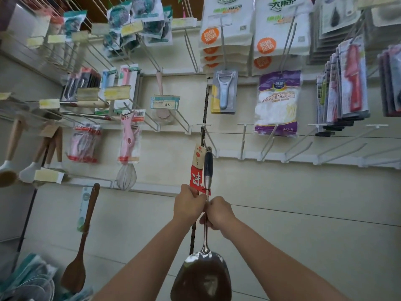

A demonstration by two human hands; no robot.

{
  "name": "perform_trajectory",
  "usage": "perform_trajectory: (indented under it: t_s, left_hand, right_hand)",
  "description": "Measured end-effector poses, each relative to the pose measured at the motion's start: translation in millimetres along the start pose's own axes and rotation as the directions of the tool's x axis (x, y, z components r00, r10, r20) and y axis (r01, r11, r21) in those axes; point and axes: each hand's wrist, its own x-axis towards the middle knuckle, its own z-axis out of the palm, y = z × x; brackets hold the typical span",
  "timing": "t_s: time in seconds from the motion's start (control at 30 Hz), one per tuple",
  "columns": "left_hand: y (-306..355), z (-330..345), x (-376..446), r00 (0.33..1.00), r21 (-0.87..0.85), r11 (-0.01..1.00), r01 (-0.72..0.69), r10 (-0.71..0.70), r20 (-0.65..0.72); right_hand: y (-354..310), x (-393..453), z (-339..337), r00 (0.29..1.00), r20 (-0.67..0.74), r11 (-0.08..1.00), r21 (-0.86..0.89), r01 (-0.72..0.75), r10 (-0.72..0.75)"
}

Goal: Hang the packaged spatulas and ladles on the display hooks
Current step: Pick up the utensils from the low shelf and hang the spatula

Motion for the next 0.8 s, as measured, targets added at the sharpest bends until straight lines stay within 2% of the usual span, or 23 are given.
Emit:
perform_trajectory:
  t_s: [0.17, 0.27, 0.37, 0.43, 0.5, 0.57, 0.63, 0.7, 0.8]
  left_hand:
    - [-8, 14, 6, 0.999, 0.029, 1.0, 0.005, -0.006, 0.044]
    - [-12, 21, 8, 0.998, -0.025, 1.0, 0.011, -0.01, 0.065]
    - [-14, 23, 10, 0.996, -0.062, 0.997, 0.038, -0.033, 0.087]
    - [-16, 24, 10, 0.993, -0.066, 0.997, 0.043, -0.036, 0.109]
    - [-18, 24, 10, 0.991, -0.054, 0.997, 0.053, -0.046, 0.123]
    - [-21, 25, 11, 0.988, -0.062, 0.995, 0.08, -0.071, 0.136]
    - [-25, 28, 12, 0.986, -0.085, 0.991, 0.107, -0.095, 0.14]
    - [-29, 30, 11, 0.983, -0.103, 0.984, 0.143, -0.128, 0.134]
    - [-32, 33, 9, 0.982, -0.078, 0.986, 0.146, -0.134, 0.137]
  right_hand:
    - [1, 10, -1, 0.999, -0.049, 0.999, 0.035, -0.02, 0.022]
    - [3, 19, 1, 0.998, -0.057, 0.998, 0.051, -0.024, 0.027]
    - [6, 33, 6, 0.991, -0.115, 0.988, 0.143, -0.053, 0.07]
    - [10, 41, 11, 0.978, -0.136, 0.95, 0.29, -0.111, 0.156]
    - [15, 49, 17, 0.967, -0.087, 0.875, 0.451, -0.175, 0.238]
    - [26, 63, 25, 0.966, -0.005, 0.831, 0.511, -0.219, 0.257]
    - [33, 60, 32, 0.969, 0.097, 0.838, 0.488, -0.245, 0.226]
    - [27, 38, 31, 0.971, 0.191, 0.891, 0.4, -0.212, 0.145]
    - [35, 32, 29, 0.972, 0.212, 0.944, 0.287, -0.163, 0.104]
